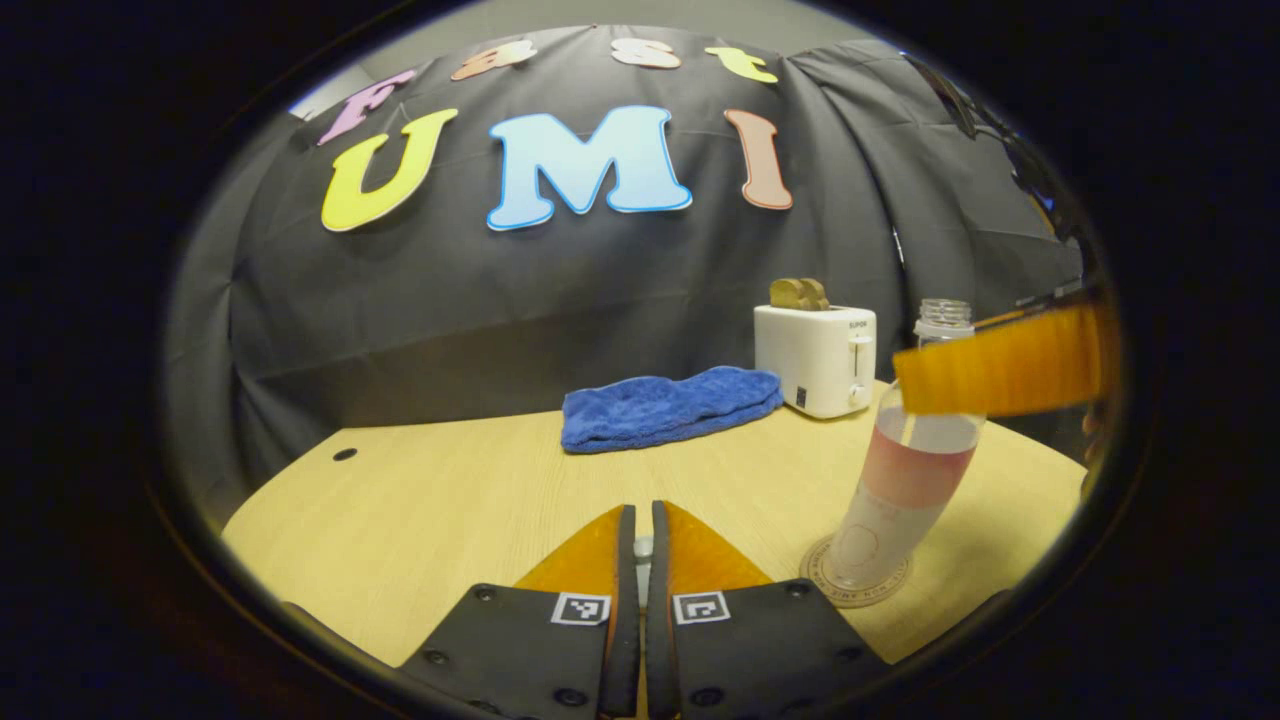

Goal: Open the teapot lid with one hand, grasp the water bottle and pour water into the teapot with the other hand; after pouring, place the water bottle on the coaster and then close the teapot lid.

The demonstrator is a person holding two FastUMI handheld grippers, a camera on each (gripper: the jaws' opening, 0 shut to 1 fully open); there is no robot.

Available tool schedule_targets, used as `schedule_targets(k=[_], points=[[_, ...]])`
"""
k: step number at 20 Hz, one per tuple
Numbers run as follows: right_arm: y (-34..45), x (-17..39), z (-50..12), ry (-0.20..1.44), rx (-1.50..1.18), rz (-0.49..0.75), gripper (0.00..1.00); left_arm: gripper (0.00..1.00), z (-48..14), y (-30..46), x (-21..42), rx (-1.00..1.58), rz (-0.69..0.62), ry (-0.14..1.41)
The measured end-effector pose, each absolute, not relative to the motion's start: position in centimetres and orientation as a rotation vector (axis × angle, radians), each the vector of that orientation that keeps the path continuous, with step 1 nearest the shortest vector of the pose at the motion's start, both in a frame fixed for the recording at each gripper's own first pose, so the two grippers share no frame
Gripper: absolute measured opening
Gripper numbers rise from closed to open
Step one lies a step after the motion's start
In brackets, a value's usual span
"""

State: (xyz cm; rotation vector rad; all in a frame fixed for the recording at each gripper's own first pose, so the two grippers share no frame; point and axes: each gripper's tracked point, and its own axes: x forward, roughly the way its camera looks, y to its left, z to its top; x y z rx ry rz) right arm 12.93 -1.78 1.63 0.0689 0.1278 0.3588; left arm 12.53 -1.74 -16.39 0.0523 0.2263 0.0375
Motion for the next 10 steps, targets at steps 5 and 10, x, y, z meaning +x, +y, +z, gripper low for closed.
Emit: schedule_targets(k=[5,10], points=[[-3.2,11.0,5.1,0.052,0.094,0.299,0.94,0.09,-16.7,-1.6,12.6,0.046,0.057,0.222],[-3.4,9.7,6.0,0.014,0.03,0.278,0.94,0.1,-17.1,-1.9,12.4,0.074,0.06,0.217]])
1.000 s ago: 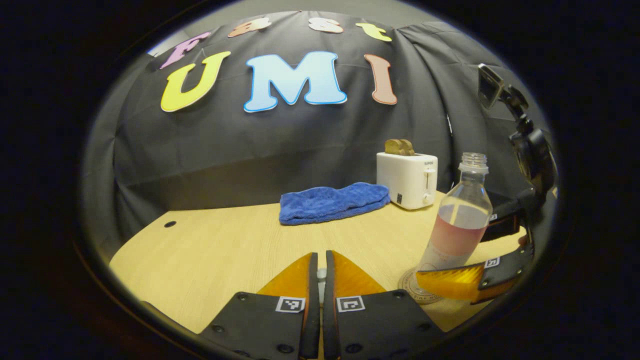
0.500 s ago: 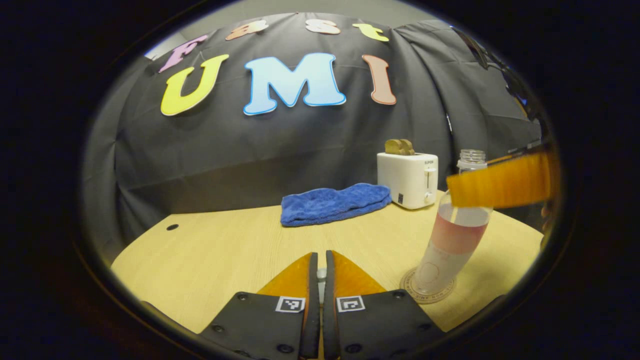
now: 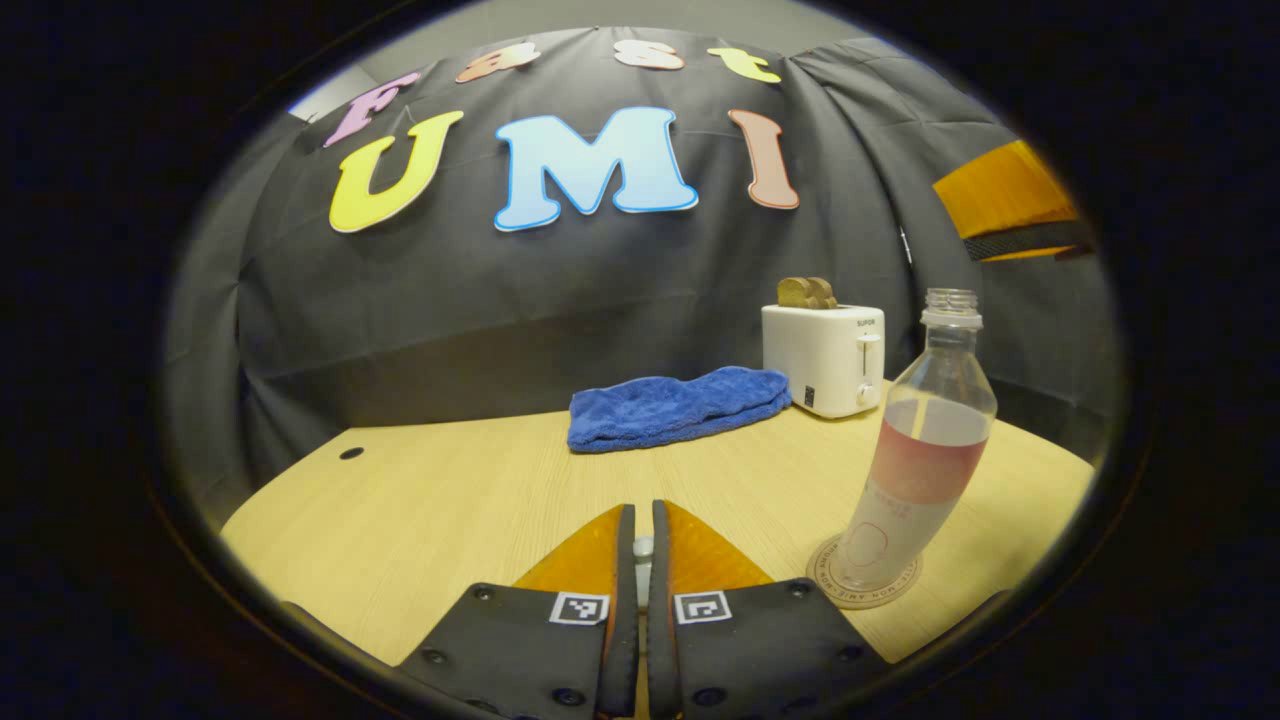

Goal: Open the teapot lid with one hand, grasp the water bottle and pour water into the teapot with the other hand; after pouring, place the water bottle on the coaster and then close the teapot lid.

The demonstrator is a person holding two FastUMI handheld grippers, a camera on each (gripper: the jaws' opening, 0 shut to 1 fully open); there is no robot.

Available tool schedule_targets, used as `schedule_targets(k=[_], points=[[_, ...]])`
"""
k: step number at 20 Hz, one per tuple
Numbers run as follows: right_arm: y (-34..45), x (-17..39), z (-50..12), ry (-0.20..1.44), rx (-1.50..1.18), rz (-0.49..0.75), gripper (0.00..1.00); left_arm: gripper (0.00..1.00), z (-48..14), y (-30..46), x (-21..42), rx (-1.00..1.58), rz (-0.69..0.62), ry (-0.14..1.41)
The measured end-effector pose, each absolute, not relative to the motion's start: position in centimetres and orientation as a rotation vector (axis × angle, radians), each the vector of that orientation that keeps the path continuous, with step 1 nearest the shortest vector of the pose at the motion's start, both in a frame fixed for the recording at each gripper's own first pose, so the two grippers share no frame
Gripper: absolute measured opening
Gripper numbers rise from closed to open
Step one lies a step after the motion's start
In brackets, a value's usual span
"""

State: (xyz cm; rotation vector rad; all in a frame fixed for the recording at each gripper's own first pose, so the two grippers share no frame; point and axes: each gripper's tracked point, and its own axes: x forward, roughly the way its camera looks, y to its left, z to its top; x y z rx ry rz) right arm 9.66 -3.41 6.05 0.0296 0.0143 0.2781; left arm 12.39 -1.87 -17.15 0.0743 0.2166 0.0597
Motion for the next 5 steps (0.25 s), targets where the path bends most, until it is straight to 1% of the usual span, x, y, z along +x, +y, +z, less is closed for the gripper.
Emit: schedule_targets(k=[4,5], points=[[-3.41,9.07,5.84,0.021,0.019,0.273,0.94,0.15,-17.47,-2.01,12.07,0.101,0.055,0.202],[-3.44,8.91,5.86,0.022,0.017,0.27,0.94,0.18,-17.4,-2.04,11.9,0.091,0.055,0.2]])
